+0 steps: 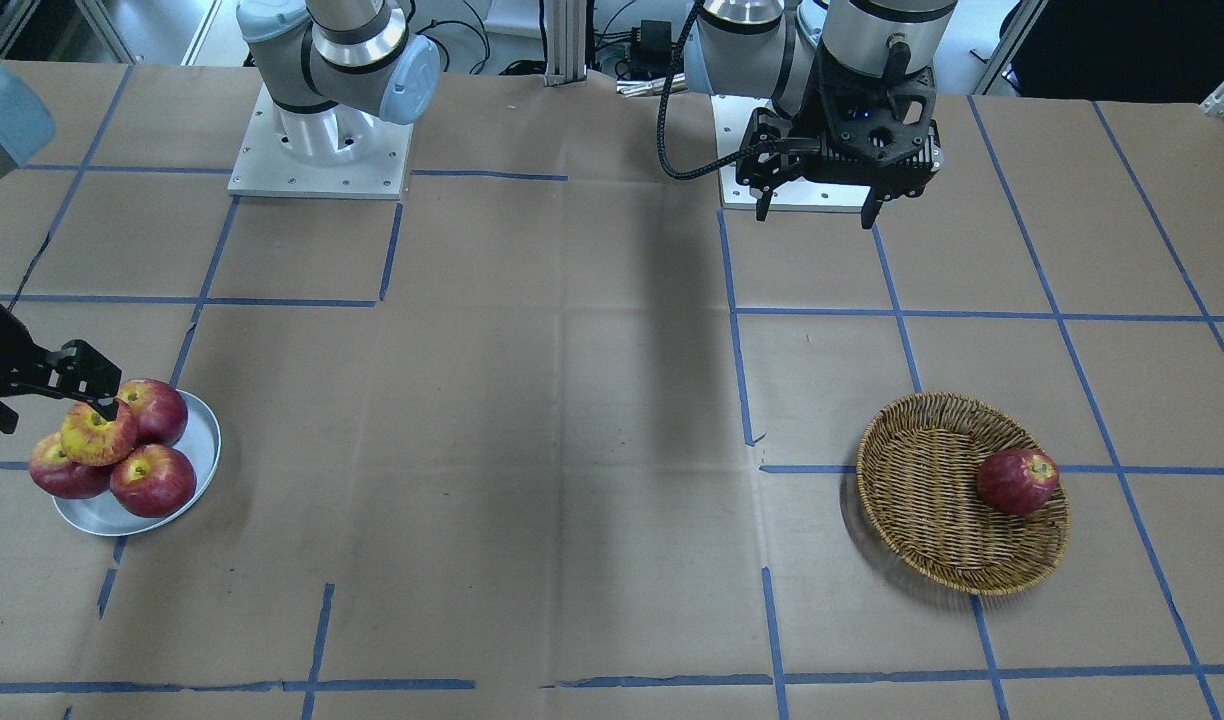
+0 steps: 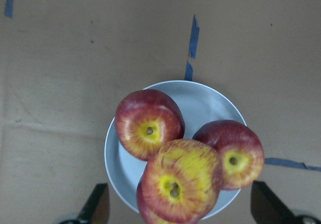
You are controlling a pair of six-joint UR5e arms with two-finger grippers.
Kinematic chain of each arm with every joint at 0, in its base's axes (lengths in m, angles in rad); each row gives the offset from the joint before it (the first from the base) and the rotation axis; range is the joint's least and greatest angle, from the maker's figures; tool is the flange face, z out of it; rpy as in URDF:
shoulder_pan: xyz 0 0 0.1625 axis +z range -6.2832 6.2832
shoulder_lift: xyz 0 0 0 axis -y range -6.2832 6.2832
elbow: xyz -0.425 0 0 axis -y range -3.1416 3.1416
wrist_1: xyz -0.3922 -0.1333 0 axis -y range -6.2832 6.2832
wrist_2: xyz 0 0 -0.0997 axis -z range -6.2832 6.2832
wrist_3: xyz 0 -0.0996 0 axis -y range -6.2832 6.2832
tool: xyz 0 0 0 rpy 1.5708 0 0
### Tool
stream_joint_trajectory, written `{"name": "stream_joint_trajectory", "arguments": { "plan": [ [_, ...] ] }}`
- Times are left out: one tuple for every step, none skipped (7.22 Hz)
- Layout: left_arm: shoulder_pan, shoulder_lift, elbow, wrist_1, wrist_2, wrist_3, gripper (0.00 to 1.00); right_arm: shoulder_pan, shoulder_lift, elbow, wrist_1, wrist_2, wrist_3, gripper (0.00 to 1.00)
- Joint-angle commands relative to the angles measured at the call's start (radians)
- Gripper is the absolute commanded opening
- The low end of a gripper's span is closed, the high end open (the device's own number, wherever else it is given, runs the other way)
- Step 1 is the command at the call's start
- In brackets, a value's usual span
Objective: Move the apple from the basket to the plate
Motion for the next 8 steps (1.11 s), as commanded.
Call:
{"name": "stream_joint_trajectory", "arguments": {
  "plan": [
    [0.0, 0.0, 0.0, 0.0, 0.0, 0.0, 0.99, 0.069, -0.105, -0.082, 0.246, -0.001, 0.087, 1.0],
    [0.0, 0.002, 0.0, 0.0, 0.0, 0.0, 0.99, 0.118, -0.168, -0.08, 0.323, 0.001, 0.218, 1.0],
    [0.0, 0.002, 0.0, 0.0, 0.0, 0.0, 0.99, 0.183, -0.197, -0.082, 0.362, -0.001, 0.309, 1.0],
    [0.0, 0.0, 0.0, 0.0, 0.0, 0.0, 0.99, 0.258, -0.214, -0.083, 0.369, -0.006, 0.43, 1.0],
    [0.0, 0.0, 0.0, 0.0, 0.0, 0.0, 0.99, 0.337, -0.219, -0.086, 0.367, -0.013, 0.512, 1.0],
    [0.0, 0.002, 0.001, 0.0, 0.0, 0.0, 0.99, 0.386, -0.219, -0.083, 0.369, -0.018, 0.586, 1.0],
    [0.0, 0.002, 0.001, 0.0, 0.0, 0.0, 0.99, 0.387, -0.21, -0.08, 0.37, -0.025, 0.577, 1.0],
    [0.0, 0.0, 0.001, 0.001, 0.0, 0.0, 0.99, 0.388, -0.211, -0.088, 0.37, -0.03, 0.579, 1.0]
  ]
}}
